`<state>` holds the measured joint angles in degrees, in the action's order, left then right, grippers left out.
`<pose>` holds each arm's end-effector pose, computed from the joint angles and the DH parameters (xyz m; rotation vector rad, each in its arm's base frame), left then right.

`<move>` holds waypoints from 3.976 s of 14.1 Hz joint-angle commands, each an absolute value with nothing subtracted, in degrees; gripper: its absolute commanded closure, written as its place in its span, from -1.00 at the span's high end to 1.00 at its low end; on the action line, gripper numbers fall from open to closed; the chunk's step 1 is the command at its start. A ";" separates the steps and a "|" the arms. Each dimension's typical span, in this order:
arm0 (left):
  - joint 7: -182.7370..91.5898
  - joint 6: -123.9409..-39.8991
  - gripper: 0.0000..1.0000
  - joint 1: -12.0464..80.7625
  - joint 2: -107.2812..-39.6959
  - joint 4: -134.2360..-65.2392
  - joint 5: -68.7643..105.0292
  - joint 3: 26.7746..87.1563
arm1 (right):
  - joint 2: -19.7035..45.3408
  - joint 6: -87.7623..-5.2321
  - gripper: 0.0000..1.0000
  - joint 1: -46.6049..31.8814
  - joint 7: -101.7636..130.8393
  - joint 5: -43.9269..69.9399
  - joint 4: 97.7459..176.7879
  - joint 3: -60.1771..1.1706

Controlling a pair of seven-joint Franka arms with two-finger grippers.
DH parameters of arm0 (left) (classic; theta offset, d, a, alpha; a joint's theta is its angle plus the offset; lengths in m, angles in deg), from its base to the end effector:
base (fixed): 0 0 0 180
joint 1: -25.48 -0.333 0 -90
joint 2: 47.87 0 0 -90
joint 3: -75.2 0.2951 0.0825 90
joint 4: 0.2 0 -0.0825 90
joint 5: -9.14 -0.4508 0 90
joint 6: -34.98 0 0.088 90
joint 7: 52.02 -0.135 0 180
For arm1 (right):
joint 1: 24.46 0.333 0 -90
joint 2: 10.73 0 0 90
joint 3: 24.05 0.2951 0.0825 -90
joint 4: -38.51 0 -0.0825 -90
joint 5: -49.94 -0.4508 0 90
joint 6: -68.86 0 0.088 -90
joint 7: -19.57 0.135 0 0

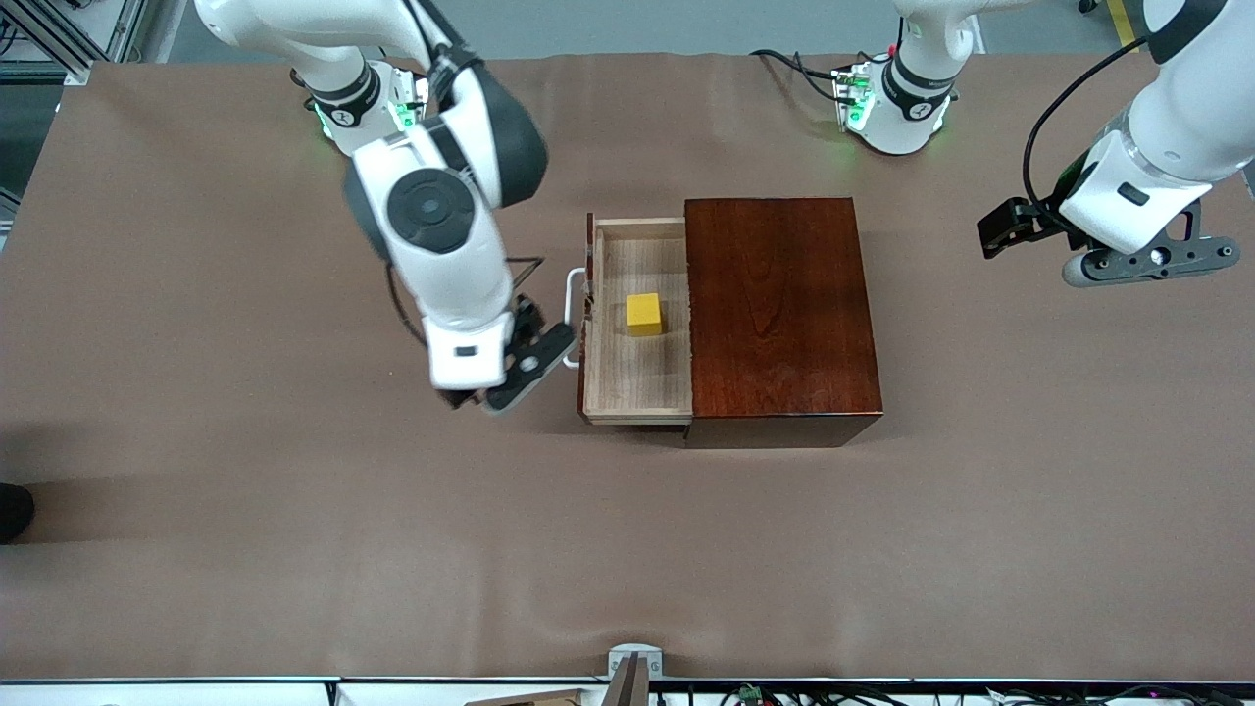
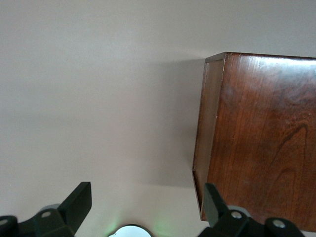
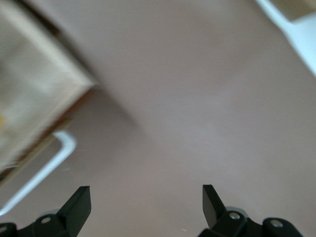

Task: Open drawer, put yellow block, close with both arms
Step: 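Withdraw the right gripper from the drawer toward its rest side, then move the left gripper to the drawer front beside the handle, then push the drawer shut into the box with the left gripper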

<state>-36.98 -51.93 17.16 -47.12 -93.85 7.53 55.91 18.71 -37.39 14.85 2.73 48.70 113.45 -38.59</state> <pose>0.5961 -0.1125 0.5449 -3.0809 -0.1099 0.1470 0.6802 0.3516 0.3952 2.8277 1.1215 0.0842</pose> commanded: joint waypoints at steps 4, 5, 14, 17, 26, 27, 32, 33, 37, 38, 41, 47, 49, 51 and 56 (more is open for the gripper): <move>-38.22 -53.70 1.00 16.43 -46.81 -93.55 8.79 55.78 | 17.66 -38.45 1.00 0.88 4.36 48.62 114.53 -40.14; -38.23 -53.79 1.00 16.95 -48.29 -91.80 8.88 55.26 | 17.39 -38.19 1.00 -2.11 4.36 48.45 114.53 -40.14; -36.91 -56.41 1.00 28.70 -56.30 -83.61 11.61 40.14 | 10.64 -31.35 1.00 -16.02 5.06 46.61 117.08 -40.14; -37.08 -61.95 1.00 41.87 -60.42 -83.35 2.78 40.13 | 5.02 -27.21 1.00 -15.14 10.59 45.55 121.02 -39.44; -68.42 -77.23 1.00 55.10 -81.51 -72.98 -3.34 40.13 | -3.26 -18.60 1.00 -19.45 18.07 46.42 124.11 -29.78; -70.90 -79.52 1.00 55.80 -82.83 -72.97 -3.43 40.40 | -3.78 -17.29 1.00 -19.54 18.08 46.51 124.11 -29.68; -79.08 -86.39 1.00 56.33 -87.94 -73.06 -3.69 44.34 | -8.09 -12.88 1.00 -22.17 17.46 46.95 124.38 -29.50; -80.31 -87.01 1.00 56.68 -88.99 -72.98 -3.69 45.66 | -8.44 -12.88 1.00 -22.35 17.46 47.39 124.73 -29.16; -82.87 -93.15 1.00 58.17 -92.16 -72.97 -3.78 48.83 | -11.52 -13.58 1.00 -23.93 17.90 49.40 127.89 -24.86; -82.87 -94.56 1.00 59.48 -92.60 -72.97 -3.78 50.14 | -11.61 -13.76 1.00 -24.19 17.99 50.63 127.89 -23.98; -82.96 -97.55 1.00 62.92 -93.57 -72.97 -3.69 54.28 | -11.09 -15.95 1.00 -23.76 18.16 51.35 127.98 -24.14; -82.26 -89.40 1.00 62.75 -92.52 -73.41 -3.51 54.37 | -10.21 -22.01 1.00 -24.29 17.37 50.99 128.16 -24.14; -82.17 -85.19 1.00 62.84 -92.17 -73.15 -3.69 54.55 | -9.94 -22.11 1.00 -24.37 17.37 51.00 128.16 -24.05; -82.17 -82.72 1.00 62.75 -91.29 -73.15 -3.78 54.64 | -9.59 -21.67 1.00 -25.24 17.81 50.29 127.81 -24.14; -82.26 -74.73 1.00 62.66 -89.00 -73.15 -7.81 54.64 | -9.06 -21.58 1.00 -27.44 18.34 48.02 127.37 -24.32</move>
